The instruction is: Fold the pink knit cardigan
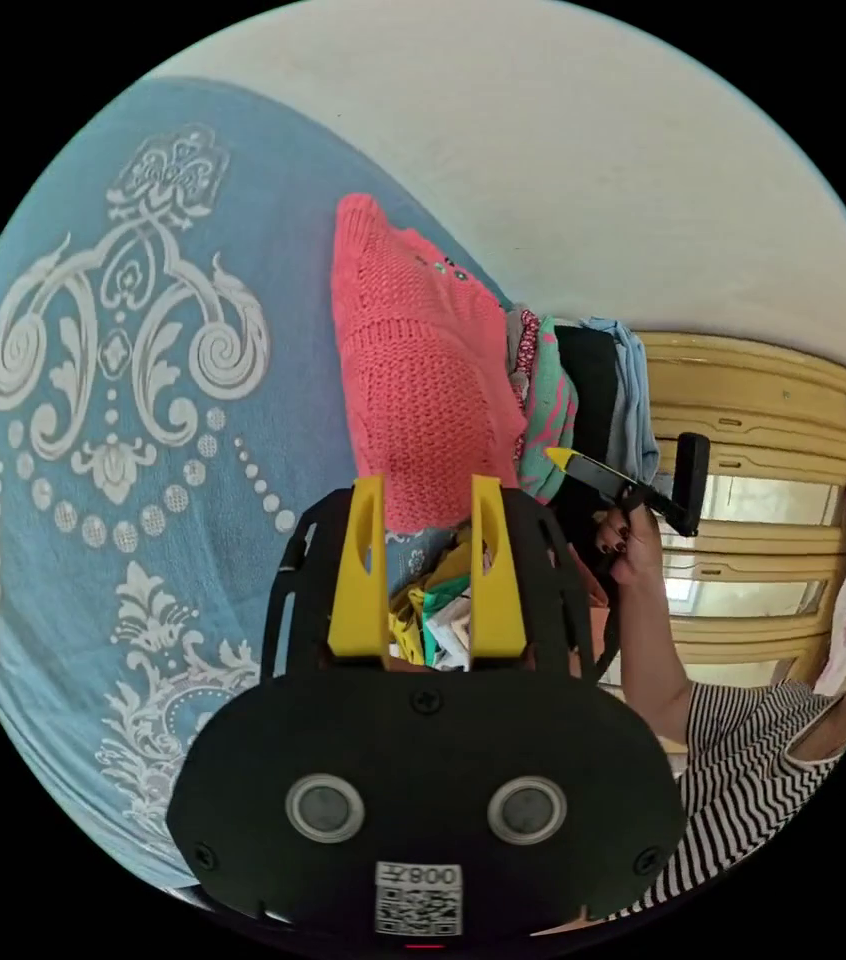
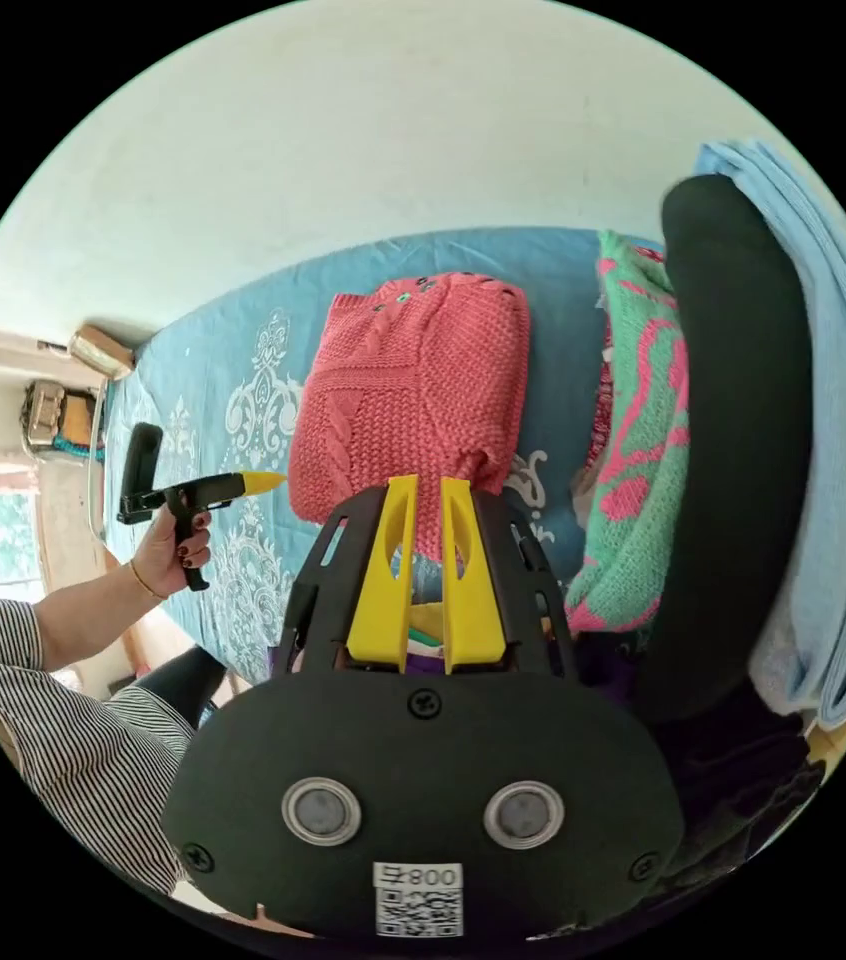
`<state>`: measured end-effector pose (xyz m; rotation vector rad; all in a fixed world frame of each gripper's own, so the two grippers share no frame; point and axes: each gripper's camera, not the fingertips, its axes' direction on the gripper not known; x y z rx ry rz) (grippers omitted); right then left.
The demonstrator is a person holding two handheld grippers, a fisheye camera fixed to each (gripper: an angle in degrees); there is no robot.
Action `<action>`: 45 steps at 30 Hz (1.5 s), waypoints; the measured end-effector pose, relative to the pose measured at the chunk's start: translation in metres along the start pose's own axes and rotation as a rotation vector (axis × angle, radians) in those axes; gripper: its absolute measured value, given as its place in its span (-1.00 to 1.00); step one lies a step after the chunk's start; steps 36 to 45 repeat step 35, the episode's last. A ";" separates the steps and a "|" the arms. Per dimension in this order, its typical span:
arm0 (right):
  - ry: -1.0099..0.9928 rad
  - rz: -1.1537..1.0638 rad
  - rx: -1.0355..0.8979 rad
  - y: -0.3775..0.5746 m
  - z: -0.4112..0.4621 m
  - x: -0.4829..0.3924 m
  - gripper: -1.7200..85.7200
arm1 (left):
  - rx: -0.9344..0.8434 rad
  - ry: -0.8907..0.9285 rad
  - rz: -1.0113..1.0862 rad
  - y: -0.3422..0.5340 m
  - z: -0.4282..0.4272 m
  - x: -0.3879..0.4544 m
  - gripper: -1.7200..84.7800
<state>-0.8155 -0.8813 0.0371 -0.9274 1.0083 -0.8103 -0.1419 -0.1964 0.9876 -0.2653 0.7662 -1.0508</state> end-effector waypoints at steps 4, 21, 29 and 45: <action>0.109 -0.108 -0.170 -0.033 0.042 -0.030 -0.94 | -0.096 -0.170 0.301 -0.014 0.032 0.080 -0.82; 0.261 -0.095 -0.349 -0.048 0.044 -0.038 -0.96 | -0.329 -0.592 0.652 0.012 0.106 0.220 -0.96; 0.285 0.003 -0.164 0.007 -0.056 -0.034 -0.96 | -0.278 -0.526 0.708 0.045 0.042 0.260 -0.96; 0.125 0.137 0.064 0.118 -0.137 -0.047 -0.96 | -0.322 -0.314 0.643 0.103 -0.034 0.251 -0.96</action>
